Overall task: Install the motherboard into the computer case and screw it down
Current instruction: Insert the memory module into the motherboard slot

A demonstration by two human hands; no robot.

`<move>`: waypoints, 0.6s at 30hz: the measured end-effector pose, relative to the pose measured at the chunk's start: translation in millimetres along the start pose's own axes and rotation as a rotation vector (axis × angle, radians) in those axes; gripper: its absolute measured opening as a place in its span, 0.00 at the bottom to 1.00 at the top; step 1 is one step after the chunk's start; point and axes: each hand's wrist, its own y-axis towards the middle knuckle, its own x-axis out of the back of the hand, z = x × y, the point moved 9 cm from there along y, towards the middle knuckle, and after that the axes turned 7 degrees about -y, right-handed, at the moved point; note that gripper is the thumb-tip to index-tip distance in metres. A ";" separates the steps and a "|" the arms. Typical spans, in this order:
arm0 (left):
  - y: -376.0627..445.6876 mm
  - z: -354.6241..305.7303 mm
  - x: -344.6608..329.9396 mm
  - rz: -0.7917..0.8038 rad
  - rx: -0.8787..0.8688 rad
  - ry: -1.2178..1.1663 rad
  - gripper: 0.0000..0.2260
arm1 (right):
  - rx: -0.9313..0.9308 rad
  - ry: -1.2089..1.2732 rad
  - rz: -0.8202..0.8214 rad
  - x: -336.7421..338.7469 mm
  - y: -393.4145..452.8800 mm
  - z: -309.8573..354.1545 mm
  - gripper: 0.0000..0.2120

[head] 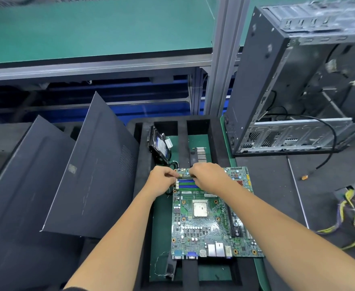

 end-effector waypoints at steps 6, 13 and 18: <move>-0.3 1.4 0.7 -0.005 0.009 0.002 0.09 | -0.003 -0.034 0.045 -4.2 2.6 5.7 0.07; -2.6 -1.4 -1.6 0.016 0.000 0.040 0.10 | -0.013 -0.033 0.034 -5.8 -0.6 6.5 0.10; -0.9 -19.0 -7.5 0.026 -0.103 0.189 0.05 | -0.016 0.031 0.058 -4.0 -1.3 3.9 0.07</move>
